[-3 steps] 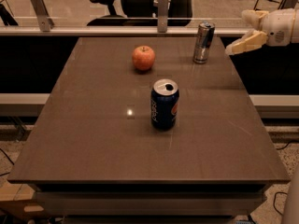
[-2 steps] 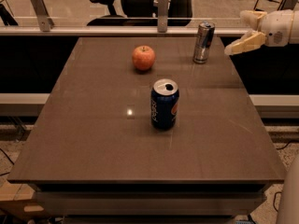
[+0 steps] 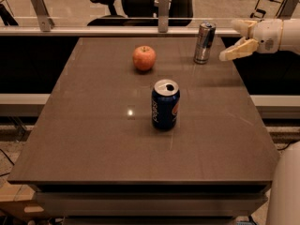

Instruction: Pick redbull can

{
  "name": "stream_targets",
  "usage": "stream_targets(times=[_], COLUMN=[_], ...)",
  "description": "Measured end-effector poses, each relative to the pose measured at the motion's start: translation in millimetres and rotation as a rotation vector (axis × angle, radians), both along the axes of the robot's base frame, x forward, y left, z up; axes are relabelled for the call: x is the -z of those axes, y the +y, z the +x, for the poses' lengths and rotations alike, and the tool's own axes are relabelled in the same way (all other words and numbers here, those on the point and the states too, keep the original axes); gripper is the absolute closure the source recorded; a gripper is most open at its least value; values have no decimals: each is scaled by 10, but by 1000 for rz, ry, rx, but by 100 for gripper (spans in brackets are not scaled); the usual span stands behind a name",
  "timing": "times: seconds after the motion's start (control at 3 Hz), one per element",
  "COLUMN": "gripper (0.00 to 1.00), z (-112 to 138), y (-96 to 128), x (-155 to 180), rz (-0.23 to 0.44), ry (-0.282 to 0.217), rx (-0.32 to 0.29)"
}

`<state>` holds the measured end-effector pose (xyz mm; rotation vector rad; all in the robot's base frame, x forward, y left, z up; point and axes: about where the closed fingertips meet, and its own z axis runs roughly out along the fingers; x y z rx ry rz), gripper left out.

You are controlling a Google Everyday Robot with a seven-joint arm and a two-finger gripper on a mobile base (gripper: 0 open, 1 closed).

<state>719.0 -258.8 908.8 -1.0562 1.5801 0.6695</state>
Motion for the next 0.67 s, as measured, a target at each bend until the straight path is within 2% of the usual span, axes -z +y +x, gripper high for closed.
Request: stream_targets(times=[0.67], gripper=[0], z=[95], y=[249], x=[227], rz=[42], ry=[37], rx=[-73])
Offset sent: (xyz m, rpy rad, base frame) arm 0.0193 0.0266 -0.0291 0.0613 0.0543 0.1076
